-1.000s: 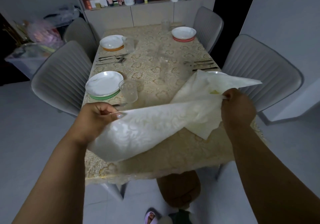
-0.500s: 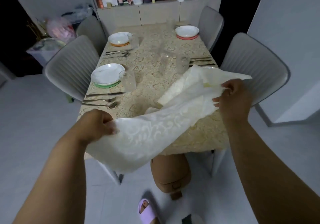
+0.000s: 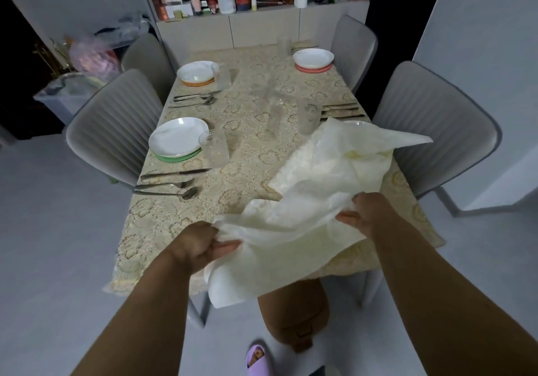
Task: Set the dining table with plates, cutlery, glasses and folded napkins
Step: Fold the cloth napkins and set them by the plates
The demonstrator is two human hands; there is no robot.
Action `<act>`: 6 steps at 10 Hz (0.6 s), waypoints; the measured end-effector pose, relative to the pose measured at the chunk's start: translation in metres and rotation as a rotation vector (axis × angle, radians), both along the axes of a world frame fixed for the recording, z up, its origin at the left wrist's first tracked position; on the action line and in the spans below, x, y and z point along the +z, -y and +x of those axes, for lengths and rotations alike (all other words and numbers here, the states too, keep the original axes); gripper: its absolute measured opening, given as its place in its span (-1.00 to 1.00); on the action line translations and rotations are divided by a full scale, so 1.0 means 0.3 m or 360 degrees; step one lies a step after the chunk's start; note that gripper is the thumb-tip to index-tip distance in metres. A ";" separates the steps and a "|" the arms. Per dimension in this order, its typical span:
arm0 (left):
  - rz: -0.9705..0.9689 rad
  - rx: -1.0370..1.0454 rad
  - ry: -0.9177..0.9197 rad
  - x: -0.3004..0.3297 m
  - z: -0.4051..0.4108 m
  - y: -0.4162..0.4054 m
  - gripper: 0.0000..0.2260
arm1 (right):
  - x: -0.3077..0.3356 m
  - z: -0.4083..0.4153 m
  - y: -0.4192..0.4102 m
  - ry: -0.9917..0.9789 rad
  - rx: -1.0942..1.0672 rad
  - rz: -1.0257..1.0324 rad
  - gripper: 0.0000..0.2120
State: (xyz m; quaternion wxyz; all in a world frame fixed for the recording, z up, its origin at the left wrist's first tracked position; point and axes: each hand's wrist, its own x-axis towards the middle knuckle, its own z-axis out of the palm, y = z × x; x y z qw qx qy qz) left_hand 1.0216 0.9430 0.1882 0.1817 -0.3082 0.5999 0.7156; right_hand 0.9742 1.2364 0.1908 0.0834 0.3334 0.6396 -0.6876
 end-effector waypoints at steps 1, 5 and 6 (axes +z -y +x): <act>0.0132 0.0095 -0.0202 0.025 -0.129 0.012 -0.83 | 0.009 -0.068 0.008 -0.0377 0.0156 0.0384 -0.61; 0.0177 -0.0072 -0.1639 0.510 -0.464 0.079 -0.72 | 0.451 -0.275 0.182 -0.1472 -0.0517 -0.0859 -0.83; -0.0395 -0.0185 -0.1571 0.449 -0.462 0.117 -0.77 | 0.403 -0.285 0.199 -0.1409 -0.0600 -0.0827 -0.76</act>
